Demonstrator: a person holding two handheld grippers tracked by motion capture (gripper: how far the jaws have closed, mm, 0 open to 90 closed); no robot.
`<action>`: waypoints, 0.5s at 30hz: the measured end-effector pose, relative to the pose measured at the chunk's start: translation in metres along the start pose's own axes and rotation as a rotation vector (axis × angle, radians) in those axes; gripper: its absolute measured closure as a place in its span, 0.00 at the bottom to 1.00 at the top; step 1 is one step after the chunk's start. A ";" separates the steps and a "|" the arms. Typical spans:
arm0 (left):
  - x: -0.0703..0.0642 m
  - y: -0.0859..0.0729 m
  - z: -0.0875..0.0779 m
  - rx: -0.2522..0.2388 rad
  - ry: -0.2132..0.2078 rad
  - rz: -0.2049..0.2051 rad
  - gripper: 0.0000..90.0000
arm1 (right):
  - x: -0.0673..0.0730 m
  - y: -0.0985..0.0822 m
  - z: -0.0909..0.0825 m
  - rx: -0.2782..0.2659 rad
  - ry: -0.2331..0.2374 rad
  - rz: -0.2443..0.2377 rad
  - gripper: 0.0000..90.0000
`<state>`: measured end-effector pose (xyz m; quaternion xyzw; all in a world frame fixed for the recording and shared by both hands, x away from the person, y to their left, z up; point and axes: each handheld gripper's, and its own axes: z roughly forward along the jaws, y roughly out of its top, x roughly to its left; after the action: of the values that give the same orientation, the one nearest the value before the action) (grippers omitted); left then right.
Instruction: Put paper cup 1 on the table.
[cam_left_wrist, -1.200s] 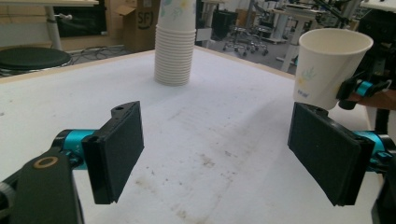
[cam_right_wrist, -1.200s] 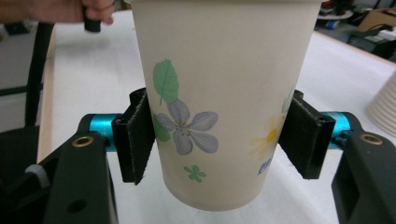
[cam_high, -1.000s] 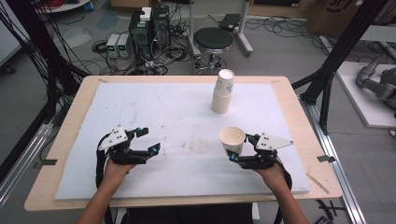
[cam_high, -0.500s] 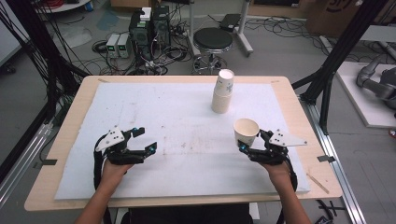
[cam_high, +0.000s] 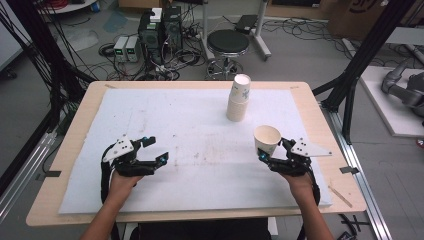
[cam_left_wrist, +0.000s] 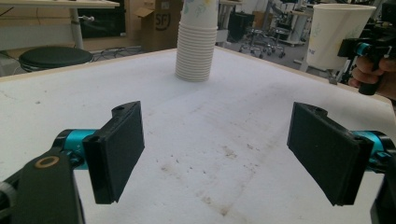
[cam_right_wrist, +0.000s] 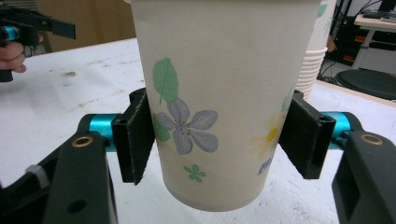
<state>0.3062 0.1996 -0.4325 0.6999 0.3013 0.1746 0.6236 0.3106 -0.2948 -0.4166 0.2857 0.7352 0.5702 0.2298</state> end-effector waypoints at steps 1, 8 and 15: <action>0.000 0.000 0.000 0.000 0.002 0.000 0.21 | -0.001 0.000 0.000 0.000 -0.001 0.006 0.38; 0.000 -0.001 0.000 0.003 0.003 -0.004 0.21 | -0.009 0.000 0.003 0.009 -0.061 0.021 0.38; -0.001 0.000 0.000 0.006 -0.003 0.000 0.21 | -0.027 -0.002 0.007 0.041 -0.145 0.024 0.38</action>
<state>0.3057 0.1991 -0.4323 0.7021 0.3008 0.1727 0.6218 0.3349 -0.3083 -0.4197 0.3398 0.7247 0.5353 0.2697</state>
